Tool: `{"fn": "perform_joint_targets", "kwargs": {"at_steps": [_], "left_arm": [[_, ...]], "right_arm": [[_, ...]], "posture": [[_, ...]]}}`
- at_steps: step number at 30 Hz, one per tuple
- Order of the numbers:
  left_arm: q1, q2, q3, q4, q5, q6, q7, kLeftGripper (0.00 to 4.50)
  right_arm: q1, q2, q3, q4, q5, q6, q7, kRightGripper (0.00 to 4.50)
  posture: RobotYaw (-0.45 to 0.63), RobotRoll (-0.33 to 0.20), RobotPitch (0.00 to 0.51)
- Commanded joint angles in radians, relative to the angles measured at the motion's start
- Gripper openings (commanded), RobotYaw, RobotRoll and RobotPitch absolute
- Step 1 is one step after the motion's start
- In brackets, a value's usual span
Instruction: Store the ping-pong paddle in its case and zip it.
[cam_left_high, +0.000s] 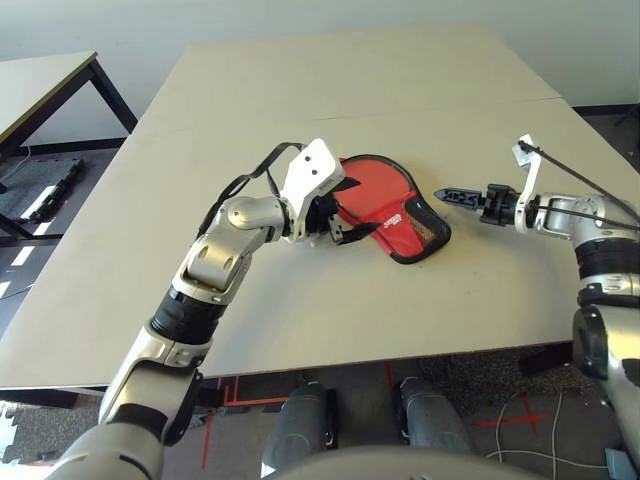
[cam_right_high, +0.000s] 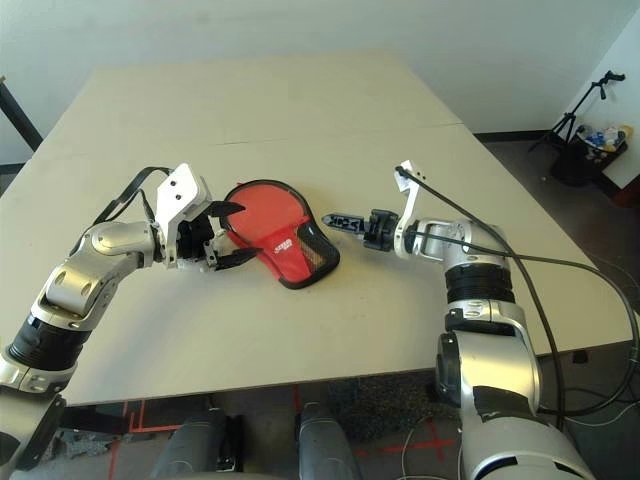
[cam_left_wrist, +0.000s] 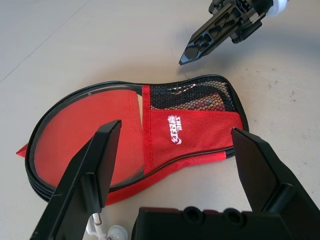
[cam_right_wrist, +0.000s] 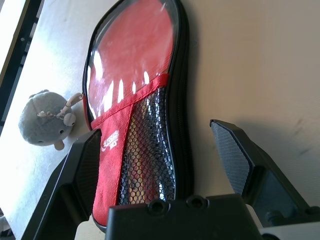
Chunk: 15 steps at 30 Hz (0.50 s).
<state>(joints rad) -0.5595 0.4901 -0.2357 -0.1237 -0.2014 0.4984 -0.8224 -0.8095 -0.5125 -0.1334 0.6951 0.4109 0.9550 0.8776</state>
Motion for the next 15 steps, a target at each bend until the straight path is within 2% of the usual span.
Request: {"fn": "perform_joint_targets", "kwargs": {"at_steps": [1,10,12,15], "left_arm": [[0.005,0.008,0.006,-0.017,-0.001,0.011,-0.006,4.5],[0.005,0.017,0.006,-0.019,-0.001,0.017,-0.01,4.5],[0.009,0.02,0.009,-0.024,-0.001,0.02,-0.01,4.5],[0.01,0.022,0.01,-0.027,-0.001,0.023,-0.009,4.5]], "right_arm": [[0.016,0.027,0.019,-0.001,-0.009,0.012,-0.018,4.47],[0.004,0.075,0.008,0.058,-0.017,0.017,-0.062,4.47],[-0.001,0.083,-0.003,0.076,-0.017,0.023,-0.082,4.13],[-0.003,0.087,-0.009,0.097,-0.021,0.019,-0.097,3.3]], "posture": [[0.04,0.0,0.06],[0.04,0.0,0.062],[0.05,0.0,0.066],[0.05,0.0,0.066]]}}
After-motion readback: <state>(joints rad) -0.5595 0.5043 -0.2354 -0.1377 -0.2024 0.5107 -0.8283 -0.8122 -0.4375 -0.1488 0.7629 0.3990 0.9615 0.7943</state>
